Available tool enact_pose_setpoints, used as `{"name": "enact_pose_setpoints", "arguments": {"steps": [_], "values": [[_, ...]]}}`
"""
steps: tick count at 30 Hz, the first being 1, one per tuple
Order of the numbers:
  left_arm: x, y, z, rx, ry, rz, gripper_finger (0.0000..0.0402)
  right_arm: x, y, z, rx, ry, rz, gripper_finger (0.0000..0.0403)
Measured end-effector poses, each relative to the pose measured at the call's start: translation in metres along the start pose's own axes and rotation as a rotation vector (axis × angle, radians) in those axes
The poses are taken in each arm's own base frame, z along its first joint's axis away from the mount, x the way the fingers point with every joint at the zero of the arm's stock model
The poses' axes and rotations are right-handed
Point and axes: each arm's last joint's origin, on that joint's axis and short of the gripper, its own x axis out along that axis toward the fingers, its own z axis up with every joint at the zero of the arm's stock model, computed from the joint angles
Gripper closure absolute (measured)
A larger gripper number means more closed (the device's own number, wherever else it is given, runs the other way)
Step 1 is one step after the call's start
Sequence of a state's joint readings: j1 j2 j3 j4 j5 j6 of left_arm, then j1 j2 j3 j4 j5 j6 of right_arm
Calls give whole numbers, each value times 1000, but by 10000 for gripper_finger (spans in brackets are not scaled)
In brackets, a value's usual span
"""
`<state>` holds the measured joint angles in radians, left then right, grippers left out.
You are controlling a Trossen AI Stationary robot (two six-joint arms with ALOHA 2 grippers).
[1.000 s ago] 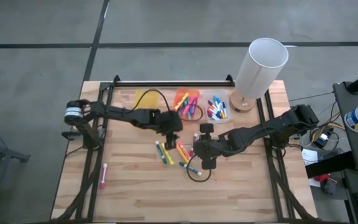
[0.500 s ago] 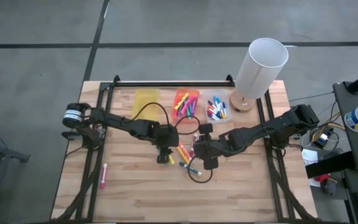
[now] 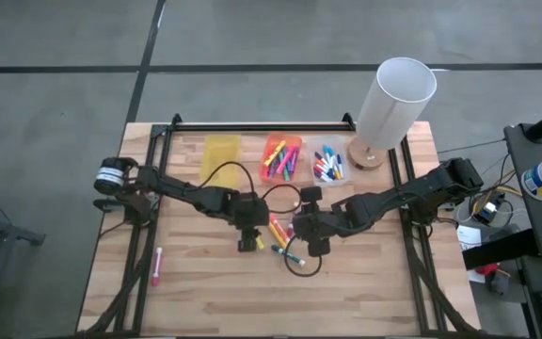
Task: Pick & Place Markers
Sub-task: Put the yellow highlighter into the orange bin
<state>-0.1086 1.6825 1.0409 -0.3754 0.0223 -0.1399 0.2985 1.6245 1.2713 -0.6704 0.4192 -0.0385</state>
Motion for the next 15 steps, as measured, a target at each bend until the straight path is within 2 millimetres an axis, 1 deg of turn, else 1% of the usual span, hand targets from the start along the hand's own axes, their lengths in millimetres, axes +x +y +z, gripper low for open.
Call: {"name": "enact_pose_setpoints", "arguments": {"steps": [4,8,12,15], "values": [[2,-12,-1,81,-11,-2,259,0,0,1,-12,-9,-1,275],[4,-17,-2,115,-9,39,259,0,0,2,-14,-24,-1,275],[4,-26,-4,195,-9,22,259,0,0,2,-15,-24,-1,275],[4,-31,-5,224,-8,18,259,0,0,2,-15,-24,-1,275]]}}
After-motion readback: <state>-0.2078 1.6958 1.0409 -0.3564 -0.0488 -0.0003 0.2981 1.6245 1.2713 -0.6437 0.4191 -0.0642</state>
